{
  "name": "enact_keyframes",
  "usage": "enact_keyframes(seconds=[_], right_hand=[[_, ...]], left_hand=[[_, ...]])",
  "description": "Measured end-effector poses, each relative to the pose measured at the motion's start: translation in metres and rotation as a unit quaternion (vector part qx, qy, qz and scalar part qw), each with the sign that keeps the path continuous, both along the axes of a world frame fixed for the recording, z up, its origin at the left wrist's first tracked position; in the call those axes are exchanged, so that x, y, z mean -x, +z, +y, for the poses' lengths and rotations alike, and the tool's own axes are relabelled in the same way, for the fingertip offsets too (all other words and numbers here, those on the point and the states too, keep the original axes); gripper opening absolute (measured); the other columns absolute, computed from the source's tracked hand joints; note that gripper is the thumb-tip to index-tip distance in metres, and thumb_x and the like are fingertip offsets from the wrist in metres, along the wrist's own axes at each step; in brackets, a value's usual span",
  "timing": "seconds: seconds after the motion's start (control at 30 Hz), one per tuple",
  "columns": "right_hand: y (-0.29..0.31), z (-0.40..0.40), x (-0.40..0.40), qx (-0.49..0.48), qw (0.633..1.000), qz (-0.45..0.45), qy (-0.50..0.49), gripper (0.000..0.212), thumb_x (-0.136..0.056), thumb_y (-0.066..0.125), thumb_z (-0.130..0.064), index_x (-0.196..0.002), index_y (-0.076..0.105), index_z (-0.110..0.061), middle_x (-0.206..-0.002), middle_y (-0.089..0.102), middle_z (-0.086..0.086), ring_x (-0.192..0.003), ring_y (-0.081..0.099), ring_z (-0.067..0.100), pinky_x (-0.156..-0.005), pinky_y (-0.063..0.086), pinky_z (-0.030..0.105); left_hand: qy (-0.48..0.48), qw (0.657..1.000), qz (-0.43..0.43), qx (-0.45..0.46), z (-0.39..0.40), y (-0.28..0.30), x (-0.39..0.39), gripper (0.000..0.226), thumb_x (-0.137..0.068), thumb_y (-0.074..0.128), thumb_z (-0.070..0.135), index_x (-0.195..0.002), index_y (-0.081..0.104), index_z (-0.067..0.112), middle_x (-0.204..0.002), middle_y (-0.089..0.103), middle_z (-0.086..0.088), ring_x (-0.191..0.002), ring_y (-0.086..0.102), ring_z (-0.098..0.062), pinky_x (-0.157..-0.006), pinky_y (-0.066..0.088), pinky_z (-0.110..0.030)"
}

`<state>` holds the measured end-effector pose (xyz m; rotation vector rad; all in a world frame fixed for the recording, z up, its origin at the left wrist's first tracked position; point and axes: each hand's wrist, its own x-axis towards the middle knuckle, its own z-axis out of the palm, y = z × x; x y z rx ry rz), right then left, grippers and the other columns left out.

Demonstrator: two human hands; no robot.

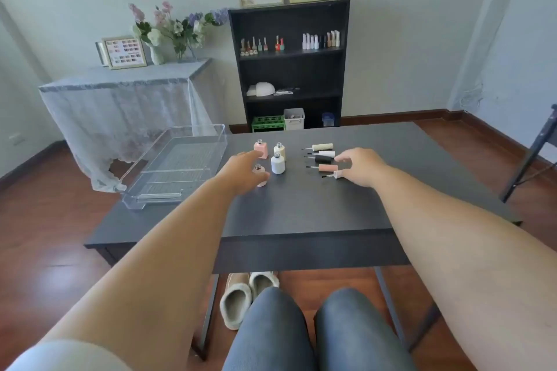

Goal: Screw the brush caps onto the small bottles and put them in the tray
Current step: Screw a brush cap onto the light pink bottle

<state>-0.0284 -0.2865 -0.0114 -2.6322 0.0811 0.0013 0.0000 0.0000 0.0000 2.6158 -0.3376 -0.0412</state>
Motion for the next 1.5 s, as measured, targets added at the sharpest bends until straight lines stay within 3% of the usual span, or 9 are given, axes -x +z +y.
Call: enact_keyframes(seconds=[0.17,0.23,0.33,0.5,0.63,0.73,0.9,1.03,1.5], right_hand=[[-0.021,-0.007,0.006,-0.081,0.995,-0.049,-0.026,0.035,-0.09,0.063,-0.021,-0.124,0.061,-0.026,-0.124,0.064,0.0,-0.102,0.058,0.019,-0.077,0.042,0.026],[-0.024,-0.01,0.009,-0.088,0.993,-0.071,-0.026,0.031,-0.091,0.058,-0.017,-0.12,0.062,-0.028,-0.116,0.067,-0.004,-0.093,0.059,0.017,-0.069,0.042,0.024],[-0.028,-0.015,0.018,-0.093,0.99,-0.1,-0.023,0.031,-0.091,0.055,-0.013,-0.117,0.064,-0.028,-0.105,0.068,-0.008,-0.095,0.06,0.016,-0.072,0.044,0.024],[-0.039,-0.013,0.035,-0.134,0.974,-0.182,-0.013,0.036,-0.085,0.058,-0.005,-0.111,0.065,-0.03,-0.097,0.066,-0.01,-0.091,0.061,0.012,-0.068,0.043,0.014],[-0.037,0.008,0.038,-0.245,0.945,-0.212,-0.041,0.033,-0.083,0.064,-0.011,-0.102,0.064,-0.038,-0.095,0.066,-0.016,-0.085,0.062,0.002,-0.063,0.043,0.004],[-0.037,0.026,0.034,-0.36,0.91,-0.195,-0.061,0.019,-0.08,0.068,-0.025,-0.091,0.068,-0.041,-0.086,0.071,-0.019,-0.071,0.061,0.001,-0.06,0.045,0.008],[-0.041,0.036,0.021,-0.537,0.829,-0.152,-0.043,0.026,-0.079,0.072,-0.004,-0.087,0.076,-0.028,-0.085,0.074,-0.01,-0.079,0.064,0.003,-0.071,0.048,0.009],[-0.043,0.036,0.015,-0.534,0.836,-0.125,-0.014,0.031,-0.079,0.072,0.0,-0.086,0.077,-0.03,-0.089,0.073,-0.003,-0.083,0.062,0.01,-0.081,0.048,0.019],[-0.044,0.039,0.02,-0.506,0.852,-0.131,0.018,0.025,-0.074,0.074,-0.011,-0.09,0.076,-0.03,-0.093,0.076,-0.009,-0.082,0.064,0.007,-0.075,0.05,0.016]], left_hand=[[0.032,0.994,0.019,0.103,0.003,-0.023,-0.001,0.057,-0.084,0.067,0.033,-0.137,0.047,0.03,-0.128,0.056,0.003,-0.1,0.059,-0.013,-0.073,0.042,-0.022],[0.035,0.992,0.015,0.121,0.003,-0.031,0.0,0.054,-0.083,0.069,0.032,-0.134,0.051,0.031,-0.119,0.06,0.003,-0.096,0.06,-0.013,-0.075,0.042,-0.021],[0.043,0.987,-0.01,0.157,0.001,-0.041,0.005,0.044,-0.083,0.07,0.026,-0.125,0.058,0.03,-0.111,0.064,0.004,-0.091,0.06,-0.009,-0.082,0.04,-0.018],[0.032,0.976,-0.056,0.206,-0.009,-0.047,0.018,0.032,-0.086,0.068,0.027,-0.116,0.062,0.036,-0.086,0.061,0.015,-0.077,0.058,0.001,-0.064,0.035,-0.006],[0.015,0.968,-0.072,0.239,-0.022,-0.043,0.023,0.038,-0.082,0.073,0.033,-0.116,0.058,0.04,-0.09,0.057,0.015,-0.068,0.057,0.003,-0.058,0.04,-0.006],[0.013,0.97,-0.077,0.23,-0.025,-0.043,0.019,0.042,-0.072,0.081,0.038,-0.097,0.048,0.039,-0.094,0.058,0.017,-0.072,0.06,0.0,-0.057,0.041,-0.01],[0.011,0.971,-0.109,0.213,-0.023,-0.05,0.009,0.037,-0.068,0.086,0.033,-0.087,0.055,0.03,-0.085,0.061,0.019,-0.07,0.06,-0.001,-0.06,0.042,-0.007],[0.004,0.966,-0.112,0.233,-0.022,-0.053,0.007,0.035,-0.069,0.086,0.03,-0.089,0.057,0.031,-0.088,0.063,0.021,-0.077,0.063,0.001,-0.066,0.045,-0.005],[-0.029,0.958,-0.147,0.244,-0.021,-0.054,0.01,0.034,-0.071,0.084,0.026,-0.094,0.058,0.028,-0.093,0.067,0.016,-0.089,0.06,-0.001,-0.075,0.043,-0.004]])
